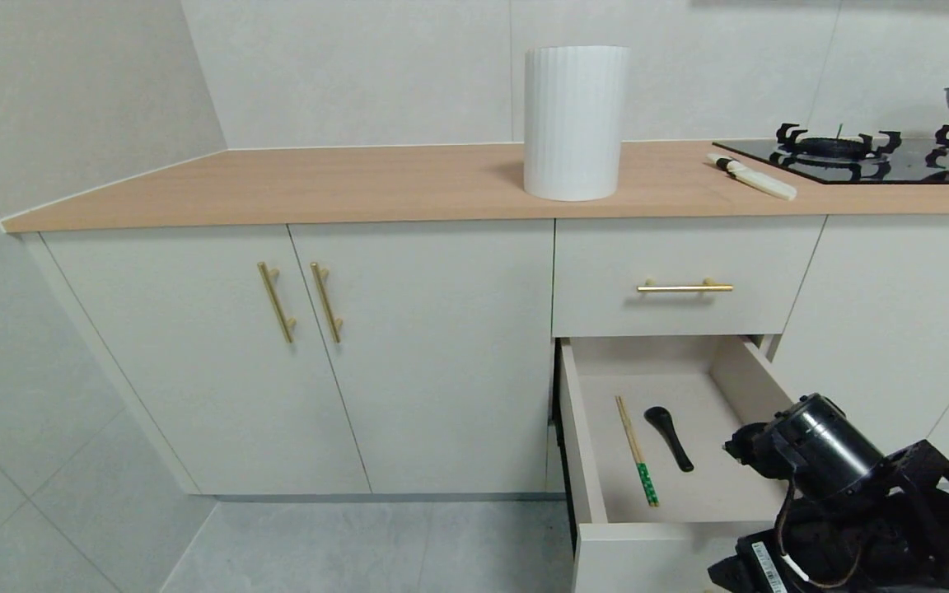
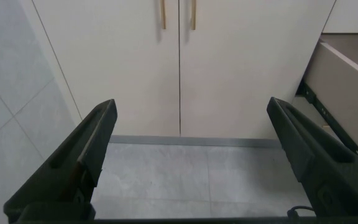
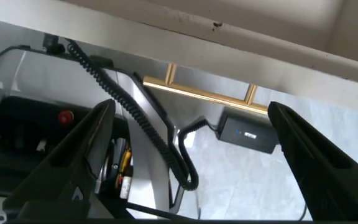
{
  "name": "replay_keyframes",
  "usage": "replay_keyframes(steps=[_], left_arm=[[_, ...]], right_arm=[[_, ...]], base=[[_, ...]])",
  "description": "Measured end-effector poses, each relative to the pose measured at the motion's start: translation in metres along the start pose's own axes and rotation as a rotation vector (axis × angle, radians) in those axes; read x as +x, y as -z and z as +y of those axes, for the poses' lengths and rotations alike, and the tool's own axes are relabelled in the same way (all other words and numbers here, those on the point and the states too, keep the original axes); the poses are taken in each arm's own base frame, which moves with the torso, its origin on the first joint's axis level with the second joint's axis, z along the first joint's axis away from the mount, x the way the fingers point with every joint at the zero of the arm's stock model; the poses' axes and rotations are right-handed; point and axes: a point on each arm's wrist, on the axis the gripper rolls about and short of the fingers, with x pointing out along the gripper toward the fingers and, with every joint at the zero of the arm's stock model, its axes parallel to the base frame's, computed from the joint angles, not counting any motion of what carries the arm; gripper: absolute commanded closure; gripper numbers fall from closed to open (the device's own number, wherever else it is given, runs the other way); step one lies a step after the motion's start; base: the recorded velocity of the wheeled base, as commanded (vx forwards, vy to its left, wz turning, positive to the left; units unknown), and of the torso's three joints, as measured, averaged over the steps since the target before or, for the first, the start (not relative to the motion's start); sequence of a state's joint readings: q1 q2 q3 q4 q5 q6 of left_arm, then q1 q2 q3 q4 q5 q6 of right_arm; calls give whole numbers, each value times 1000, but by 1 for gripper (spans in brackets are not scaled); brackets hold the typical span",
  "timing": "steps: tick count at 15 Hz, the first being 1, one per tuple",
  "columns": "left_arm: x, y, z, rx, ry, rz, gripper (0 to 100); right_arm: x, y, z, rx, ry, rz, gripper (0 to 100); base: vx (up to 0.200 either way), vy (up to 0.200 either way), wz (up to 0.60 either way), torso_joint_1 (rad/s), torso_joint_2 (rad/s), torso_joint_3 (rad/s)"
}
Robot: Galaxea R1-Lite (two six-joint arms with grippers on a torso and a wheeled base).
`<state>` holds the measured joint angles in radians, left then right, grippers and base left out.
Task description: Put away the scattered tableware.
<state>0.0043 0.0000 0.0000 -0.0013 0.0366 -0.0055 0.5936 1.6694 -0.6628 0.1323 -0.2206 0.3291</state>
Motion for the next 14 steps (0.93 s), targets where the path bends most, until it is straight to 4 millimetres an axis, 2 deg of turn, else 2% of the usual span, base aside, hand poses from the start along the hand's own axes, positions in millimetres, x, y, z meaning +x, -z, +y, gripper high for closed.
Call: replay_keyframes(steps=[14], left_arm=[[0, 0, 0, 0, 0, 0, 0]], right_arm=[[23, -24, -10, 123, 96, -34, 0]], base=[[0, 0, 0, 0, 0, 0]])
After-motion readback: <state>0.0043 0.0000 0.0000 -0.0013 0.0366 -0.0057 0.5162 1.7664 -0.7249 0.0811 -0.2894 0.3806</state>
